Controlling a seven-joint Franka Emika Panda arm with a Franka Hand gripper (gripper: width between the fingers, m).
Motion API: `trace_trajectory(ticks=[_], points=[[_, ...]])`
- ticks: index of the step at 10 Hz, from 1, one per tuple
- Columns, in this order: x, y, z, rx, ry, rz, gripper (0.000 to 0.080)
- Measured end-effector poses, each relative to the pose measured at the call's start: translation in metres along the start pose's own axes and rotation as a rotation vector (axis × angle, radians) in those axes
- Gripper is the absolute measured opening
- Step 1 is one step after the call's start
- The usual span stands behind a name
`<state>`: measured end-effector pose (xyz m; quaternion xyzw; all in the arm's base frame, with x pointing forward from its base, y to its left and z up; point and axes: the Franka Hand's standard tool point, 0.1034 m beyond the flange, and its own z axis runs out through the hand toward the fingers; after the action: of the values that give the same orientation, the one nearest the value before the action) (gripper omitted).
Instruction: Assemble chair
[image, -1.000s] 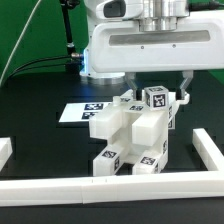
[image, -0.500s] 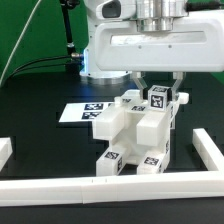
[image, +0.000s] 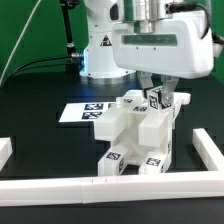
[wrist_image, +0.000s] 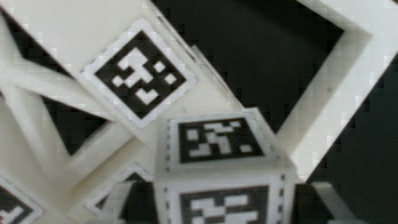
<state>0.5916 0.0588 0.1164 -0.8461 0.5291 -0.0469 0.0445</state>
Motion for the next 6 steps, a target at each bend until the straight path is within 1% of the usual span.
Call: trace_trajectory(ticks=[1,2,4,6], points=[[0.002,0.001,0.000,0.006,-0.009,0.105,0.0287],[0.005,0.002,0.001,0.006,-0.009,0.135,0.0287],[0.009,0.005,0.000,-0.007,-0.024,0.290,0.0287],[0.014,0.008,0.001,-0.009,-0.025,0.335,0.0287]])
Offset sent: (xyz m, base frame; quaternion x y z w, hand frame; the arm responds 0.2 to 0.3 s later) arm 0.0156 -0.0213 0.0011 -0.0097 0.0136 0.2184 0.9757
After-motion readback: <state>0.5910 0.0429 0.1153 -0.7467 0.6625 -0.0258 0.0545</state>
